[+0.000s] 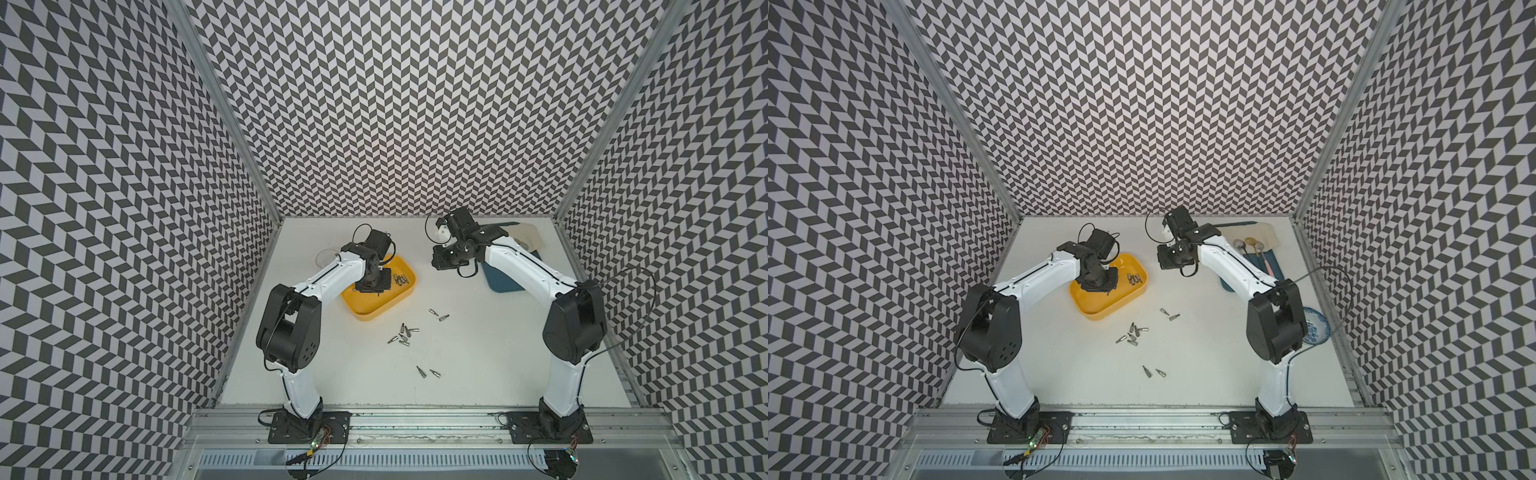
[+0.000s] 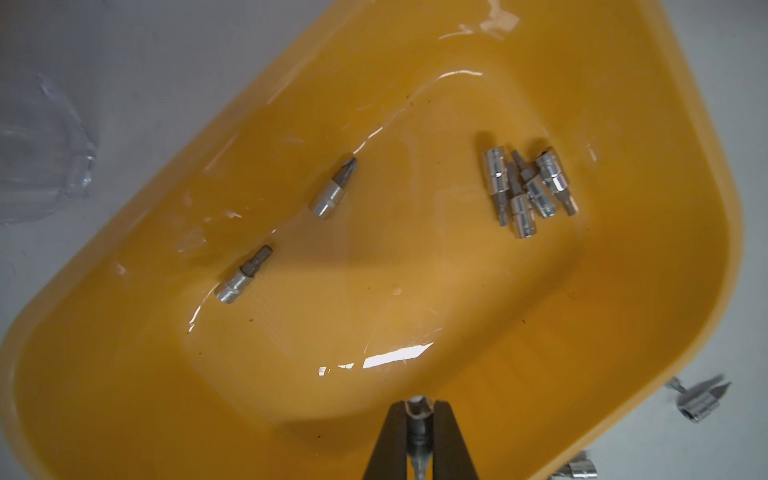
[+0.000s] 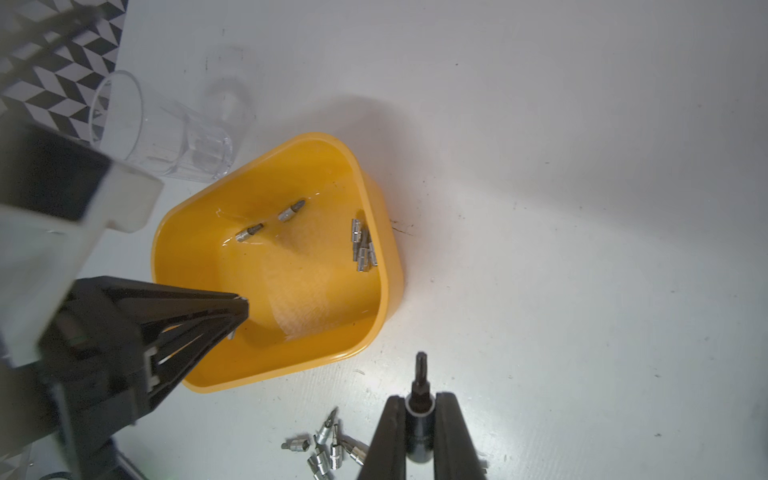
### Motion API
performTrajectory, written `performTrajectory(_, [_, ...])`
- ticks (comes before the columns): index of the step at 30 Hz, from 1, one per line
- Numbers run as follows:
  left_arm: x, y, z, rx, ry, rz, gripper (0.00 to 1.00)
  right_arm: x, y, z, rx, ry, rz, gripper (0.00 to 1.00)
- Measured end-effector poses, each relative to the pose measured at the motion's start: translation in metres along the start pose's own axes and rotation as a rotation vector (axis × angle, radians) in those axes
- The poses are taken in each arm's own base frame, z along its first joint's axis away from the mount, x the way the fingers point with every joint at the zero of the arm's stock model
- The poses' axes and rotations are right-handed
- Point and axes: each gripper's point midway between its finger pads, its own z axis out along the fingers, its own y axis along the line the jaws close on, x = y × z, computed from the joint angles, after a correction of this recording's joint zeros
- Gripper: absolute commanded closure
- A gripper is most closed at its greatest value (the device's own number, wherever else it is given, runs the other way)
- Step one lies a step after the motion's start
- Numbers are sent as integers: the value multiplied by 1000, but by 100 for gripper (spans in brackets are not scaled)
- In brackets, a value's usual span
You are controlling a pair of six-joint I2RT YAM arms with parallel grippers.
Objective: Put the bit on the desktop into the storage box
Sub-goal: Place the screwdriver bit in the storage box.
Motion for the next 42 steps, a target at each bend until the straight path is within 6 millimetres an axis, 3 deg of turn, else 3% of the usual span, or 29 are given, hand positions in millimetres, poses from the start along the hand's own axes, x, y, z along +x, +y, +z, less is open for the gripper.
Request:
performTrajectory(5, [8,21,22,-34,41,-38,100,-7,18,0,-32,-6,-15,100])
performTrajectory(15, [11,44,34,-49,43,-89,100,-6,54,19,-107,28,-37,100])
performTrajectory(25, [9,46,38,-45,28,-96,93,5,73,52,-140,89,-47,100])
performTrajectory(32, [7,45,38,-42,20,-96,81,14,85,79,-157,134,-57,100])
performTrajectory(35, [6,45,38,-40,19,-97,76,14,90,85,-165,141,-62,100])
performTrajectory(42, [4,42,32,-21,8,-99,74,13,94,95,-175,147,-66,100])
